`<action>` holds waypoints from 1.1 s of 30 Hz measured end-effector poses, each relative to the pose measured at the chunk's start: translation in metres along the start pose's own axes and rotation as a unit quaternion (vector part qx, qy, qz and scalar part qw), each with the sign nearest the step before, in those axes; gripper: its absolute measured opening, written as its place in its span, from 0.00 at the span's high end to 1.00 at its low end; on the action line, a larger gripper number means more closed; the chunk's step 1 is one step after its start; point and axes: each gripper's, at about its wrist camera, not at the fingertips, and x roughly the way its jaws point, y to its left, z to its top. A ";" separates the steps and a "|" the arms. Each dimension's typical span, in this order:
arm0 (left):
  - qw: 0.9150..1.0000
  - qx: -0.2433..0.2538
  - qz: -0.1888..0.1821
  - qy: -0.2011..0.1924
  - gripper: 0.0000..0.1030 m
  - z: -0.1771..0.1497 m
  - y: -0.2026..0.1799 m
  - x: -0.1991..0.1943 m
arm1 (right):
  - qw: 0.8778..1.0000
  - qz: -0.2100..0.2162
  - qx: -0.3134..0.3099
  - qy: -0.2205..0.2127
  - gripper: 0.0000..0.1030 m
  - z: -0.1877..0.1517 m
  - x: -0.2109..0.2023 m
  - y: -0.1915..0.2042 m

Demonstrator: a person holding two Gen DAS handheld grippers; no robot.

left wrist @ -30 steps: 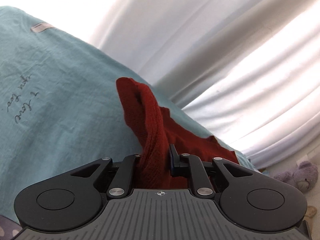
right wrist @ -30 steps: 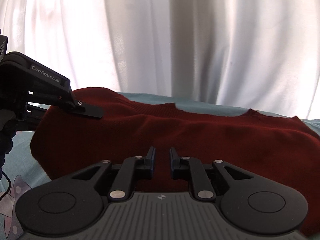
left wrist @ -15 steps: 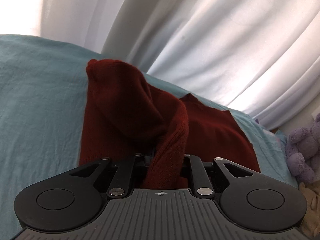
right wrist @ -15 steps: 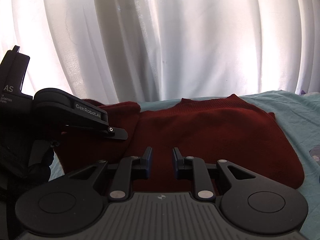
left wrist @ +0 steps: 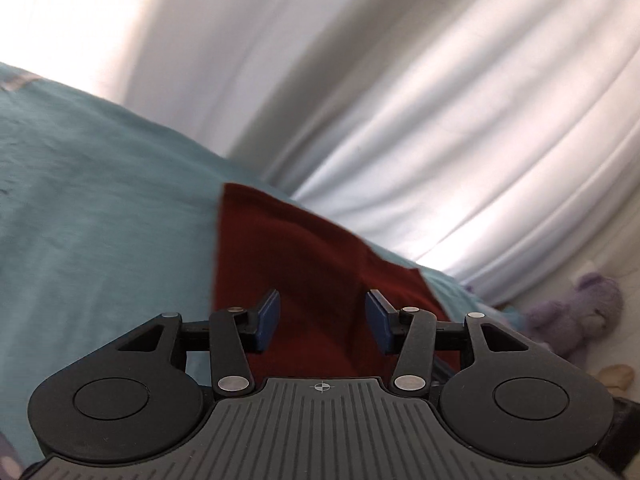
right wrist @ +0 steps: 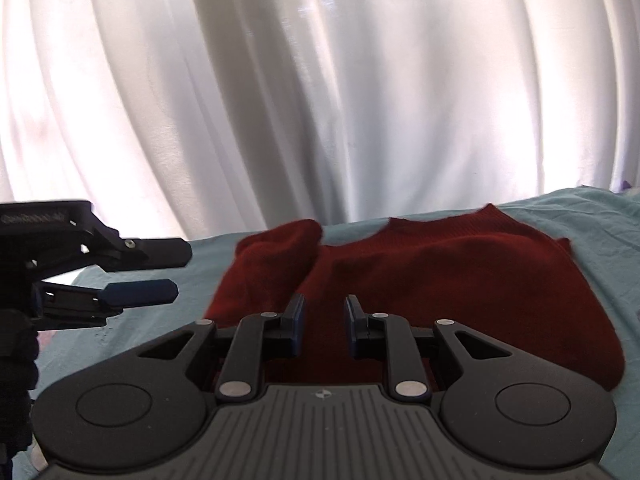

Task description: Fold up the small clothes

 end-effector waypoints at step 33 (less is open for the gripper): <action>0.992 -0.079 0.096 0.034 0.45 -0.017 0.051 0.032 | 0.986 0.071 0.092 0.119 0.73 0.037 0.103 -0.031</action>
